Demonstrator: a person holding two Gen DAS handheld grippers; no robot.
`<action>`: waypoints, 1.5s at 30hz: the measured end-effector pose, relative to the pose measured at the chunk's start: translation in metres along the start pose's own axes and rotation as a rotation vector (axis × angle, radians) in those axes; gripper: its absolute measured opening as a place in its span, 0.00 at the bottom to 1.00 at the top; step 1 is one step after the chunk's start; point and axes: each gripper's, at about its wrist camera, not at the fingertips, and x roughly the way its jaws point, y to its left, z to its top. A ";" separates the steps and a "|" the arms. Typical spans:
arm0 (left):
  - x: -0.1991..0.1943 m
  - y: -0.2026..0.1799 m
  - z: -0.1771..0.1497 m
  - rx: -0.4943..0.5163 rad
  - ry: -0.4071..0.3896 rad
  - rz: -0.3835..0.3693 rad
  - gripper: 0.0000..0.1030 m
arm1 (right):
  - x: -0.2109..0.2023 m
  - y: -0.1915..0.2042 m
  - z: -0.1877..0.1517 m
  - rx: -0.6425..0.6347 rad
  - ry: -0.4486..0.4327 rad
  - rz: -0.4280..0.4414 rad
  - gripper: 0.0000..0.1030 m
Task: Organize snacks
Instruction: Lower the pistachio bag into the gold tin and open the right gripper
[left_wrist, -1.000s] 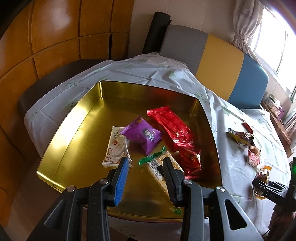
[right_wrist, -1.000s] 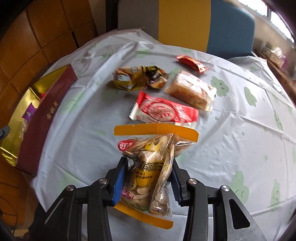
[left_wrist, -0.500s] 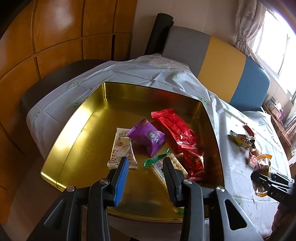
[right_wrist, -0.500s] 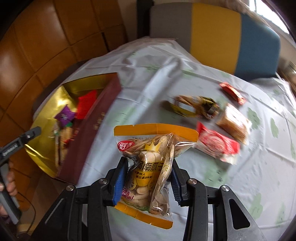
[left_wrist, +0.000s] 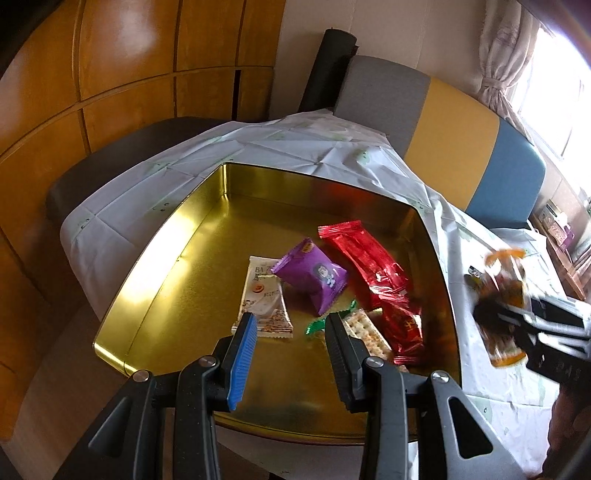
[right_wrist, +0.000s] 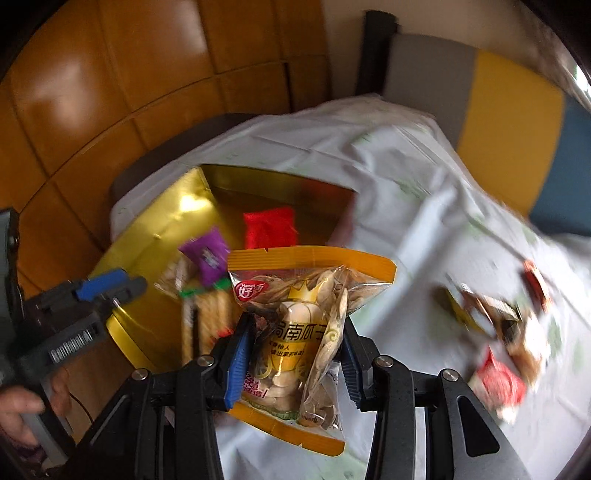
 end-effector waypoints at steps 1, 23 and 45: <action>0.000 0.001 0.000 -0.002 0.000 0.002 0.37 | 0.004 0.005 0.005 -0.012 -0.001 0.001 0.43; 0.004 0.010 -0.003 -0.008 0.014 0.032 0.37 | 0.093 0.023 0.029 -0.109 0.098 -0.115 0.49; -0.008 0.001 -0.005 0.025 -0.011 0.031 0.37 | 0.073 0.035 0.021 -0.111 0.044 -0.110 0.24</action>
